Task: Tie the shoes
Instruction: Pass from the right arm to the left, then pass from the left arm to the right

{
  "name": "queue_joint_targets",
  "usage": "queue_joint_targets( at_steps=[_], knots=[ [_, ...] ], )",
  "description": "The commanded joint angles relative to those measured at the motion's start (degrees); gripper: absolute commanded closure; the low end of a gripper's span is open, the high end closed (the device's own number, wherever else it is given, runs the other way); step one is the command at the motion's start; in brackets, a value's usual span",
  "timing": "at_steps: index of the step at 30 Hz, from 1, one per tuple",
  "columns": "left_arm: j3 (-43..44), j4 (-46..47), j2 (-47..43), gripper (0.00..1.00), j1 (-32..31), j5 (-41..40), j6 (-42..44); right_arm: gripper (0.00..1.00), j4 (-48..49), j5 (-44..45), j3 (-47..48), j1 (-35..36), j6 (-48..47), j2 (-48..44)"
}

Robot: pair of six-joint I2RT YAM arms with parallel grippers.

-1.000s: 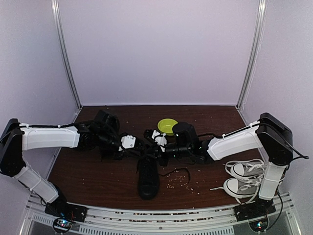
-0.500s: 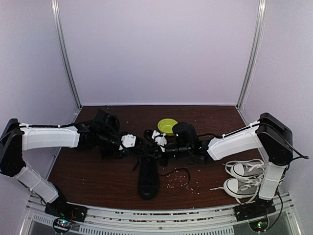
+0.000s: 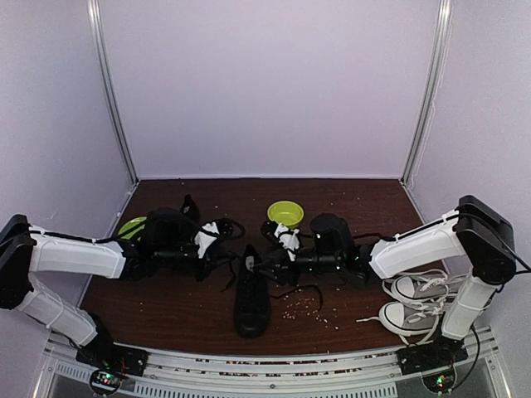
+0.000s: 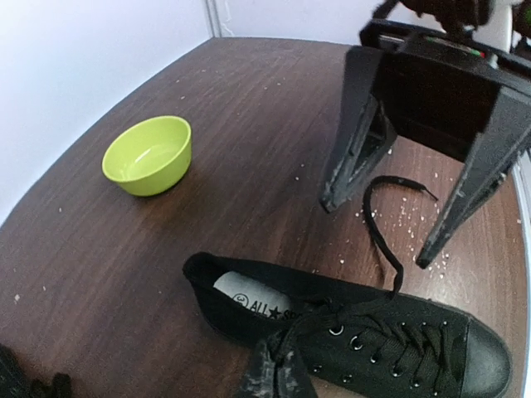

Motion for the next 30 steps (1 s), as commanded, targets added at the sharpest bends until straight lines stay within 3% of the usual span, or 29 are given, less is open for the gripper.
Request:
queue_joint_targets(
  at_steps=[1,3,8,17,30],
  knots=[
    [-2.2,16.7,-0.2,1.00,-2.1,-5.5,-17.4,0.38,7.8,5.8,-2.3,0.9,4.4,-0.2],
    [-1.2,16.0,0.3,1.00,-3.0,-6.1,-19.1,0.15,9.3,7.2,-1.4,1.7,5.1,0.9],
    [-1.7,19.8,1.1,1.00,-3.2,-6.0,-24.9,0.14,12.0,11.1,0.4,3.6,4.6,4.3],
    [1.4,17.2,3.9,1.00,-4.5,-5.7,-25.1,0.41,9.7,13.6,5.7,5.6,3.4,9.5],
    [1.4,17.7,4.1,1.00,-4.7,-4.4,-24.8,0.87,7.9,16.9,8.3,5.8,3.1,12.0]
  ],
)
